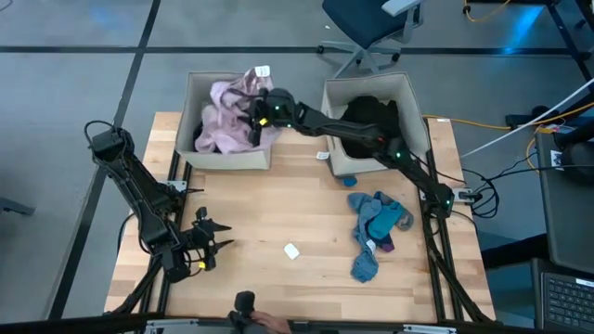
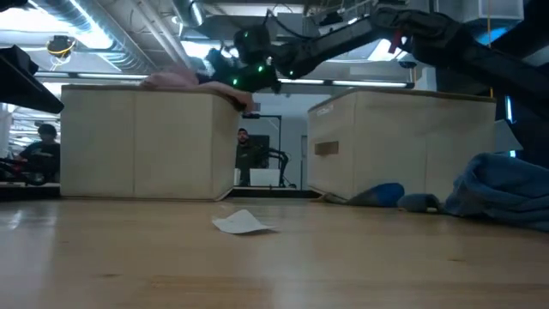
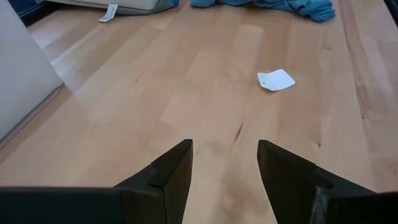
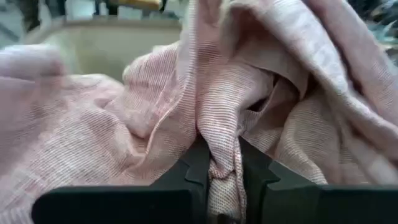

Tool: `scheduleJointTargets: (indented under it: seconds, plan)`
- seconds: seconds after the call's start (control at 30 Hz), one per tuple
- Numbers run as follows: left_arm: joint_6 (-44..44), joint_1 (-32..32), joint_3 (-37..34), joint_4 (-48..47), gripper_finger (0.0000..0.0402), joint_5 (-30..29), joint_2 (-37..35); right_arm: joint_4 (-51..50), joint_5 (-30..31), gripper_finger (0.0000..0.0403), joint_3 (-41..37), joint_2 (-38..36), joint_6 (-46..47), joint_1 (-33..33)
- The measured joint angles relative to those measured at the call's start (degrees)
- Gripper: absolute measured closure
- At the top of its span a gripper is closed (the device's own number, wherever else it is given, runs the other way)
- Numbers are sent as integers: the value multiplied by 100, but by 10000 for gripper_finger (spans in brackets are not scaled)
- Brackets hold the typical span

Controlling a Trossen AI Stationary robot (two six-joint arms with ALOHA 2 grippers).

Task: Sort clothes
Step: Put the pink polo shirt into the left brown laundry organizer

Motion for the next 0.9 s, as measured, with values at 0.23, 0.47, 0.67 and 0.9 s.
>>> scheduleJointTargets:
  seconds: [0.23, 0.47, 0.67, 0.9]
  plan:
    - [93, 0, 0, -6, 229, -15, 0, -19, 102, 351, 13, 148, 305, 6]
    - [100, 0, 0, -2, 229, -15, 2, 49, -37, 265, 6, 133, 669, 40]
    - [83, 0, 0, 4, 229, -13, 2, -694, -10, 159, 597, 141, 605, 191]
    - [89, 0, 0, 114, 229, -13, 2, -1437, 705, 114, 528, -842, 224, 368]
